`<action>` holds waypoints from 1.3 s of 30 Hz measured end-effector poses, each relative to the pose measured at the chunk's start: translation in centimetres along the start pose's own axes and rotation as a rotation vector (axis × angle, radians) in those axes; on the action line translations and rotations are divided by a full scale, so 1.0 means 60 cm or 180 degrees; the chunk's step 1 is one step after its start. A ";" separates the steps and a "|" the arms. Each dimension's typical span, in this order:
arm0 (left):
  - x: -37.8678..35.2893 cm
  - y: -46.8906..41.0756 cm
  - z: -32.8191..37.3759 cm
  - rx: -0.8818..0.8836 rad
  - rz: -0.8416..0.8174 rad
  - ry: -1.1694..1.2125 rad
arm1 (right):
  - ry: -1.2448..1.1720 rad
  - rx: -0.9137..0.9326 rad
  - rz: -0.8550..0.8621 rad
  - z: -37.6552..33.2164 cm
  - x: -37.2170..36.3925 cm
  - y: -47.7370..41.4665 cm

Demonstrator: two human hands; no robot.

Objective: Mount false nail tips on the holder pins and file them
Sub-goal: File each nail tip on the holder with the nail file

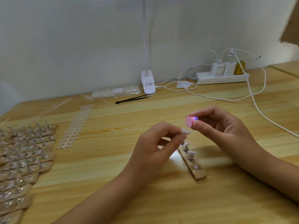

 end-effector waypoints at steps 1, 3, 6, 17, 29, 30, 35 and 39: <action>0.001 -0.001 0.000 0.0026 0.0020 0.0081 | -0.0009 0.0068 -0.0081 -0.003 -0.002 0.003; 0.001 -0.003 0.000 0.0138 0.0005 0.0325 | -0.0105 0.0204 -0.0153 -0.007 -0.004 0.007; 0.000 -0.004 -0.002 0.0318 -0.0018 0.0667 | -0.0245 0.0343 -0.0097 -0.010 -0.004 0.008; -0.001 -0.003 0.002 0.0307 -0.0073 0.0692 | 0.0634 0.1094 -0.0435 -0.005 -0.011 0.010; 0.001 0.000 -0.005 0.0126 -0.0005 0.0368 | 0.0779 0.1180 -0.0309 -0.002 -0.016 0.017; 0.001 0.000 -0.005 0.0098 -0.0007 0.0324 | 0.0843 0.1267 -0.0365 0.000 -0.018 0.019; 0.002 -0.001 -0.006 0.0081 0.0068 0.0282 | 0.0774 0.1091 -0.0212 -0.002 -0.016 0.015; 0.001 0.001 -0.005 -0.0027 0.0068 0.0080 | 0.0906 0.1281 -0.0301 0.002 -0.020 0.018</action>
Point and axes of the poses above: each hand's wrist, its own y-axis away from the middle knuckle, its own x-axis out of the back of the hand, z = x × y, the point moved 1 cm from there along -y, towards the middle knuckle, and after that the axes turned 1 degree about y, right-handed, at the moved point
